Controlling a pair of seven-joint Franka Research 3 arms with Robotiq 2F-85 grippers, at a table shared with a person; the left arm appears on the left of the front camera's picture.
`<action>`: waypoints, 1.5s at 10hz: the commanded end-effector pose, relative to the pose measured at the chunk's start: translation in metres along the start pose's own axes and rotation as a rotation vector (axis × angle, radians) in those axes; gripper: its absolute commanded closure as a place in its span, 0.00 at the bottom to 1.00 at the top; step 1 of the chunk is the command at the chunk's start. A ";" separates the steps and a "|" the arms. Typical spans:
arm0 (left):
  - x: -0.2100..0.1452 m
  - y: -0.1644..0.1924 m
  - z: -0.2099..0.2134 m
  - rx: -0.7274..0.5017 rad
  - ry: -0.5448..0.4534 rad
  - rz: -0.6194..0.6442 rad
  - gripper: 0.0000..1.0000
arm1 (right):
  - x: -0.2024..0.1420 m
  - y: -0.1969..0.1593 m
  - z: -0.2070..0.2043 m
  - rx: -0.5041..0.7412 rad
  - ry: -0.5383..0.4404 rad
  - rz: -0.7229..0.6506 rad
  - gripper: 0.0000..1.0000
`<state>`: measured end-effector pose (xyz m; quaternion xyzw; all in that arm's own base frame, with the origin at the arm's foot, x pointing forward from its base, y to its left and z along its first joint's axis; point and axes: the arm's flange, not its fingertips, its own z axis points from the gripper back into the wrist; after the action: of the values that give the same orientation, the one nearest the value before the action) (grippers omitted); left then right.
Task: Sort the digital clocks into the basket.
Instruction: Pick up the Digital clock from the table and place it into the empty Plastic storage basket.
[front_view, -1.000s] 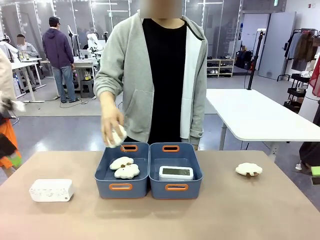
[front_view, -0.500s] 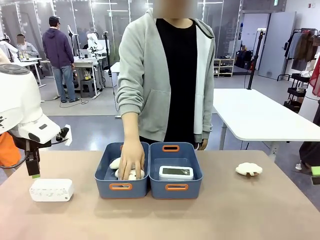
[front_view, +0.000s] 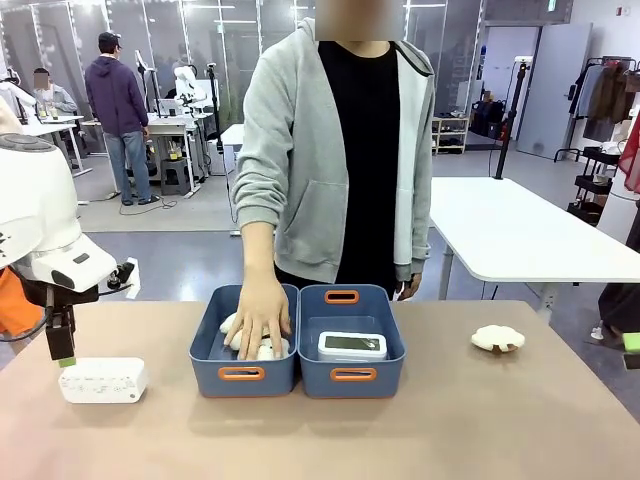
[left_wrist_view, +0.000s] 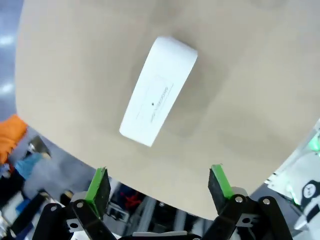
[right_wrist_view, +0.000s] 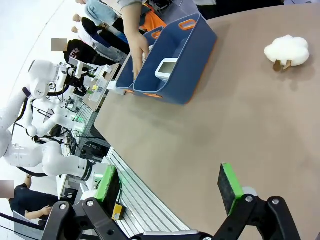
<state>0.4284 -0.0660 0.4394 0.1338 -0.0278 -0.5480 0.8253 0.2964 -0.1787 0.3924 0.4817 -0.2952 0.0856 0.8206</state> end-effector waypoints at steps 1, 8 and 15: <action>0.000 0.007 -0.026 -0.025 -0.124 -0.153 0.00 | 0.001 0.002 0.000 0.001 -0.012 0.009 0.00; 0.013 0.012 -0.102 -0.084 -0.254 -0.273 0.00 | 0.001 0.002 0.000 0.001 -0.012 0.009 0.00; 0.019 0.019 -0.127 -0.135 -0.189 -0.218 0.76 | 0.001 0.002 0.000 0.001 -0.012 0.009 0.00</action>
<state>0.4735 -0.0527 0.3197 0.0233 -0.0624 -0.6512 0.7560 0.2963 -0.1789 0.3924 0.4816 -0.2953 0.0854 0.8207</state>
